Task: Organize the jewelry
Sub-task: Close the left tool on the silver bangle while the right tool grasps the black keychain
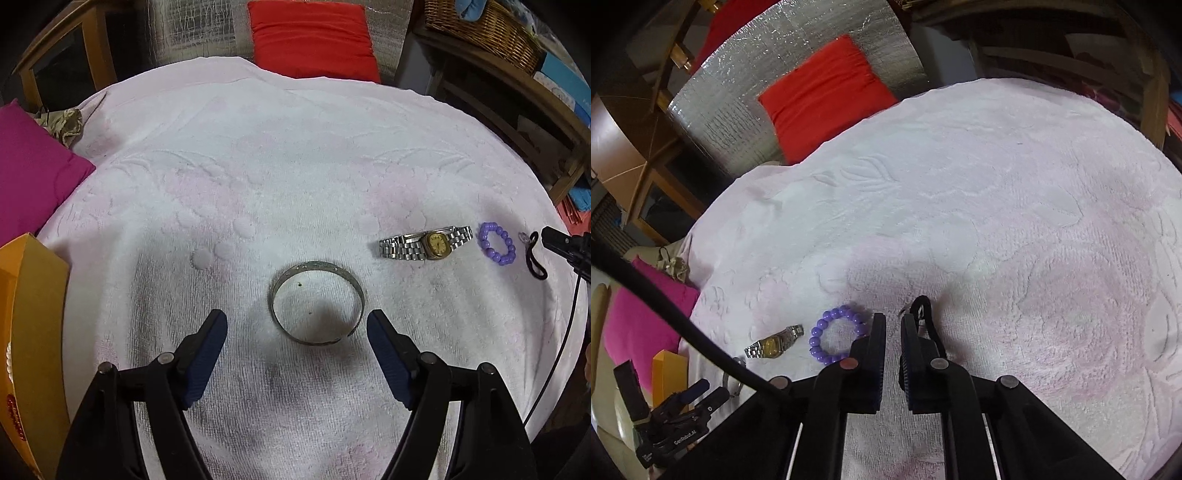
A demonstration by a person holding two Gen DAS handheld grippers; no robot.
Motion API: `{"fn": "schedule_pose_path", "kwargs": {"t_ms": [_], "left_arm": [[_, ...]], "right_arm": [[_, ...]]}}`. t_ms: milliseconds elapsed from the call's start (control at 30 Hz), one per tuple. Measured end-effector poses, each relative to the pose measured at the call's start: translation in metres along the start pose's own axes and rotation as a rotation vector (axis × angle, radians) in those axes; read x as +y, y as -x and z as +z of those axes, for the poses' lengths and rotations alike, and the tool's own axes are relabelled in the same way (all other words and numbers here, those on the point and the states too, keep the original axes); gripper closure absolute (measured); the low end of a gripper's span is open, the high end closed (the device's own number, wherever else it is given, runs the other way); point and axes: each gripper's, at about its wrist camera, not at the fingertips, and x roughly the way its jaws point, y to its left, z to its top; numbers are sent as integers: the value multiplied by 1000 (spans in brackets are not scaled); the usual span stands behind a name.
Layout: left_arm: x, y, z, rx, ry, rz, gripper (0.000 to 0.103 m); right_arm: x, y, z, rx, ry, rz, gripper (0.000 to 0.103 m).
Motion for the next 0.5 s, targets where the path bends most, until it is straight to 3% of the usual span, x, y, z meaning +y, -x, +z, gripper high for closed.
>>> {"fn": "schedule_pose_path", "kwargs": {"t_ms": [333,400,467,500], "left_arm": [[5,-22,5,32,30,11,24],[4,-25,6,25,28,14,23],[3,-28,7,19,30,14,23],[3,-29,7,15,31,14,22]], "right_arm": [[-17,1,4,26,-73,13,93],[-21,-2,5,46,-94,12,83],[-23,-3,5,45,-101,8,54],[-23,-3,5,35,-100,10,49]]}}
